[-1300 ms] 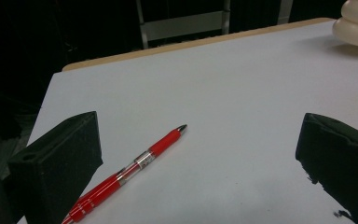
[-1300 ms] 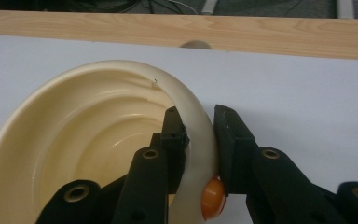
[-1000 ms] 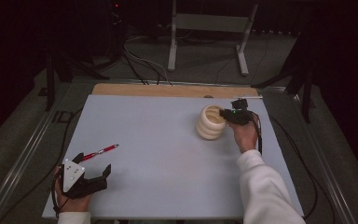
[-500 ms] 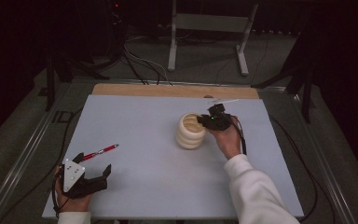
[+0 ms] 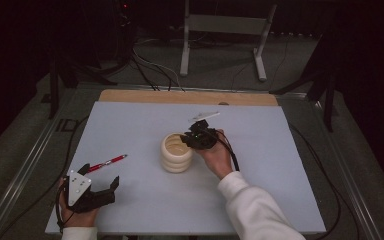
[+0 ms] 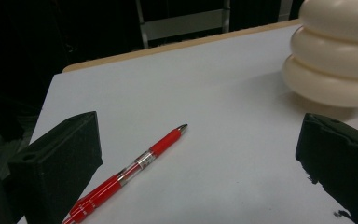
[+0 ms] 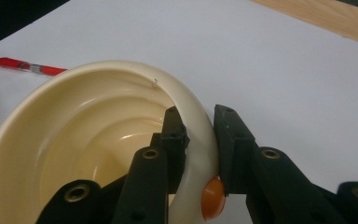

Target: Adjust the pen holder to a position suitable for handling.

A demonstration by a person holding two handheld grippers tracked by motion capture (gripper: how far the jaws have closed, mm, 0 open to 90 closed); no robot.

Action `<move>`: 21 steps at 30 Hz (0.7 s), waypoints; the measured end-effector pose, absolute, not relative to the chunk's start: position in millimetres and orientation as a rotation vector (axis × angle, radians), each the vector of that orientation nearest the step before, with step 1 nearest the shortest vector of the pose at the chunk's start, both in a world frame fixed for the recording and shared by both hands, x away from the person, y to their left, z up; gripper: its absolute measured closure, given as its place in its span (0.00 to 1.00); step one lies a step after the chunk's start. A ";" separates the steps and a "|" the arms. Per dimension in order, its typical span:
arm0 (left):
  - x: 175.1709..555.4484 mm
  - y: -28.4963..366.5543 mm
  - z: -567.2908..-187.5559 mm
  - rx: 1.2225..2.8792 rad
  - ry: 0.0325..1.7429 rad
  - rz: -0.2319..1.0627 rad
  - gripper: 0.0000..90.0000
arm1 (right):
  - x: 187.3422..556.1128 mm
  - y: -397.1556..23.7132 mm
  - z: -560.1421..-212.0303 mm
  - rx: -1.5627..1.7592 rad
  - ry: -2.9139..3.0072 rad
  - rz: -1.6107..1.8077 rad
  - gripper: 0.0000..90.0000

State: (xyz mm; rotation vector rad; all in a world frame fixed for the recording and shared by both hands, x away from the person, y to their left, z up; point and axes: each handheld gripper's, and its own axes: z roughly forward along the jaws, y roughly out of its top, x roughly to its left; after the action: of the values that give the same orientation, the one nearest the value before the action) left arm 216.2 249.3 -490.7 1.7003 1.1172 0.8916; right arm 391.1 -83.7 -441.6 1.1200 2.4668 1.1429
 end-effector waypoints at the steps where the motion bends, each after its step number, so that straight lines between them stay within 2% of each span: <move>1: 216.2 249.4 -490.8 1.702 1.118 0.891 0.01 | 390.0 -76.4 -443.5 1.112 2.475 1.138 0.84; 9: 216.1 249.9 -490.9 1.702 1.120 0.892 0.01 | 392.1 -60.9 -456.9 1.094 2.482 1.092 0.83; 10: 216.1 249.9 -490.9 1.702 1.121 0.892 0.01 | 395.0 -63.8 -458.8 1.132 2.463 1.164 0.72; 14: 215.9 249.8 -490.7 1.702 1.120 0.894 0.01 | 393.7 -67.4 -454.5 1.118 2.409 1.189 0.45; 17: 215.8 249.9 -490.7 1.702 1.124 0.896 0.01 | 389.4 -71.9 -452.9 1.082 2.359 1.155 0.32; 21: 216.6 249.2 -491.4 1.709 1.124 0.896 0.01 | 387.5 -83.8 -452.4 1.079 2.365 1.241 0.23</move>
State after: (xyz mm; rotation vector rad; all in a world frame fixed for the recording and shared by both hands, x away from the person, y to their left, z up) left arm 216.6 249.2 -491.4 1.7086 1.1243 0.8961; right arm 387.5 -83.8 -452.4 1.0792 2.3647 1.2411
